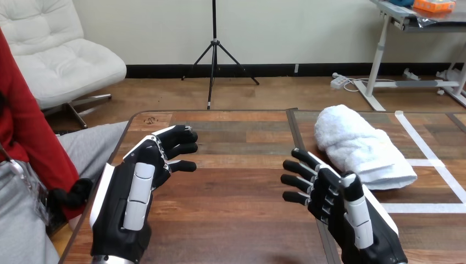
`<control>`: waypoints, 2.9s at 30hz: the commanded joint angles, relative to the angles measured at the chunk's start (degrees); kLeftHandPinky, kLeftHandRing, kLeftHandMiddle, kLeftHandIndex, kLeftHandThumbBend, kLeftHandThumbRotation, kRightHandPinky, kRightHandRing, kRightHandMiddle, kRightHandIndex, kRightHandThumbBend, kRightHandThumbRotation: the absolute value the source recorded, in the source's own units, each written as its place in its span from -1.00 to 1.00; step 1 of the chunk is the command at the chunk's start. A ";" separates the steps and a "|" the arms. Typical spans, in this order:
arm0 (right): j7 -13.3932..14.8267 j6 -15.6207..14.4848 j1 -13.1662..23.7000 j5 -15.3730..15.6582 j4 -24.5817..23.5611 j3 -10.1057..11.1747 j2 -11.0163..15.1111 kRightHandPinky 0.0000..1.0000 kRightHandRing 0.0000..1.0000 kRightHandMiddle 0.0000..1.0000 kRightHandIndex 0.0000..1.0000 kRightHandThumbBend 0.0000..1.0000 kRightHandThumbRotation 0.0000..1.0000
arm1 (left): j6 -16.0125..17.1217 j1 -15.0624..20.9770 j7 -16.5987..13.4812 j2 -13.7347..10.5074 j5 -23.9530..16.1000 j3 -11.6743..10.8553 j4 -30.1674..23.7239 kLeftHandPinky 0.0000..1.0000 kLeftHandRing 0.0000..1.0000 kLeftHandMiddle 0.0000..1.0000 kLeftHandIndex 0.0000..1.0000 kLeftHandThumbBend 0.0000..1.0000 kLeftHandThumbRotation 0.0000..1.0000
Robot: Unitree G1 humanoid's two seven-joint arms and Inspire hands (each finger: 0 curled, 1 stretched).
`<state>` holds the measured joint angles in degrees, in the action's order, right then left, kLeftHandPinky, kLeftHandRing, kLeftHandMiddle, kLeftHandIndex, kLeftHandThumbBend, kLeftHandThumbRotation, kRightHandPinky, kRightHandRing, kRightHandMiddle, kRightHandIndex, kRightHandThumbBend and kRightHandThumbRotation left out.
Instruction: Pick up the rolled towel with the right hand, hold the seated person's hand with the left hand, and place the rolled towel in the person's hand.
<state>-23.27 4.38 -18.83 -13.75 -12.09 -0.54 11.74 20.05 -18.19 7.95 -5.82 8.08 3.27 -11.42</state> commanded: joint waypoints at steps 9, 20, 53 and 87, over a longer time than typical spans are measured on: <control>-0.08 0.76 3.24 -4.09 -1.38 1.51 -1.57 0.62 0.69 0.72 0.78 1.00 1.00 | 1.00 3.46 -0.25 0.52 -0.76 -1.29 -0.77 0.25 0.47 0.47 0.39 0.56 1.00; -0.19 2.37 4.15 -6.94 -0.06 2.33 -3.50 0.61 0.68 0.71 0.78 1.00 1.00 | 1.33 3.28 -0.20 0.95 -0.64 -1.48 0.15 0.27 0.48 0.47 0.41 0.45 1.00; 1.10 3.87 27.11 4.86 15.21 6.27 8.44 0.66 0.77 0.76 0.82 0.92 0.66 | 1.35 5.47 0.15 1.10 -1.59 -2.02 2.20 0.28 0.47 0.47 0.40 0.51 1.00; 6.85 12.05 51.57 23.37 45.07 2.03 16.12 0.75 0.84 0.84 0.91 1.00 0.77 | 3.15 5.32 0.56 1.39 -0.99 -2.39 3.64 0.24 0.45 0.45 0.39 0.49 1.00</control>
<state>-19.20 11.59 21.17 6.59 25.23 2.74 25.43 20.31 -17.40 8.04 -5.37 6.35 1.40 -8.45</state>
